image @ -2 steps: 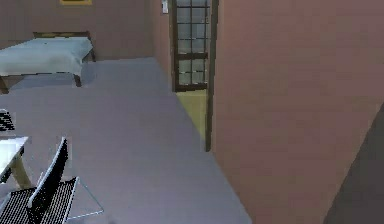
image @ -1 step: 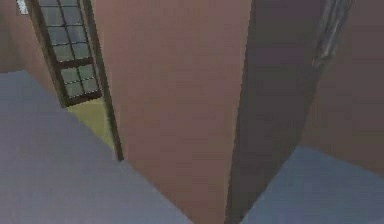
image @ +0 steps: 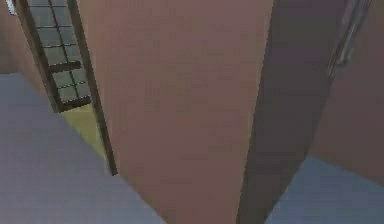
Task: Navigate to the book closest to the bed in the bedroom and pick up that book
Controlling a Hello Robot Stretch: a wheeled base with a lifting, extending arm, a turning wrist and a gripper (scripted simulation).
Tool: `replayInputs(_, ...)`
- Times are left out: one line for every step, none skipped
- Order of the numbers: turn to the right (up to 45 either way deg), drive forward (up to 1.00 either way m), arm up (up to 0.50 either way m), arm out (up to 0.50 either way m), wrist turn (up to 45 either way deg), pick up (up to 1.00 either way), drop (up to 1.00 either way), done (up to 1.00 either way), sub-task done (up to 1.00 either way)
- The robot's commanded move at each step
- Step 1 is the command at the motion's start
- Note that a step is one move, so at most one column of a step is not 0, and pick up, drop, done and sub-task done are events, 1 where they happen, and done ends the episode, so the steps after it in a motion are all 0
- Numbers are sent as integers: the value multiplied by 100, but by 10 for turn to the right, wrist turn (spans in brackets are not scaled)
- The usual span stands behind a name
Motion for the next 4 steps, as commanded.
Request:
replayInputs(-450,0,0,0,0,0,0,0,0)
replayInputs(-60,0,0,0,0,0,0,0,0)
replayInputs(0,35,0,0,0,0,0,0,0)
replayInputs(0,95,0,0,0,0,0,0,0)
